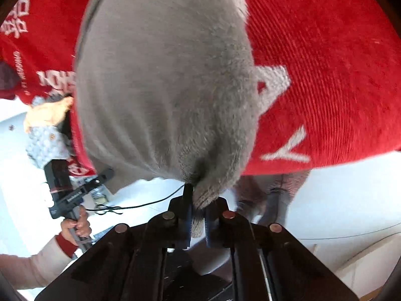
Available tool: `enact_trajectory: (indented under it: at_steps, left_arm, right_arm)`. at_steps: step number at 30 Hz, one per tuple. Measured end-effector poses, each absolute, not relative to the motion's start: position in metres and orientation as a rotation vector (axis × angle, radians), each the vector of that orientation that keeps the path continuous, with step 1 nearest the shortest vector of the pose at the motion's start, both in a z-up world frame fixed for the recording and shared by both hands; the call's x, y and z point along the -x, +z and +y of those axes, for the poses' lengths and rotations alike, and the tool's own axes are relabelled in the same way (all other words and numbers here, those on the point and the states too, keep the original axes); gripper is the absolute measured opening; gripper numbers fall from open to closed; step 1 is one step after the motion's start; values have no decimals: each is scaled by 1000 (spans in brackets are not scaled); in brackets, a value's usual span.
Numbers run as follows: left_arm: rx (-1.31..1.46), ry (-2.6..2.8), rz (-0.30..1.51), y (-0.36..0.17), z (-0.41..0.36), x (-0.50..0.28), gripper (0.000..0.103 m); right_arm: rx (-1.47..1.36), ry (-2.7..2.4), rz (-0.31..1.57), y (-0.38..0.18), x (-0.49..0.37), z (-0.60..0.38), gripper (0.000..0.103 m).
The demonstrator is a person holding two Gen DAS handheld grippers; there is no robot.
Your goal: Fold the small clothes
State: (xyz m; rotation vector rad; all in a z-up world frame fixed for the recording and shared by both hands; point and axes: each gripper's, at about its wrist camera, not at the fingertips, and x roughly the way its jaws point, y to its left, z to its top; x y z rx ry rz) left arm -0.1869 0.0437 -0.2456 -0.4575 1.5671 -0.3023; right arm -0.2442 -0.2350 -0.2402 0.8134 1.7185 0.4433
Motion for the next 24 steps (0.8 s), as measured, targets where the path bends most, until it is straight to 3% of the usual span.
enact_trajectory:
  at_steps: [13,24]
  left_arm:
    - [536,-421,1376,-161,57,138,10]
    - [605,-365,1199,-109,94,49,10]
  right_arm:
    - [-1059,431,1428,-161,218,-254,8]
    - [-1014,552,1245,-93,107,-258,8]
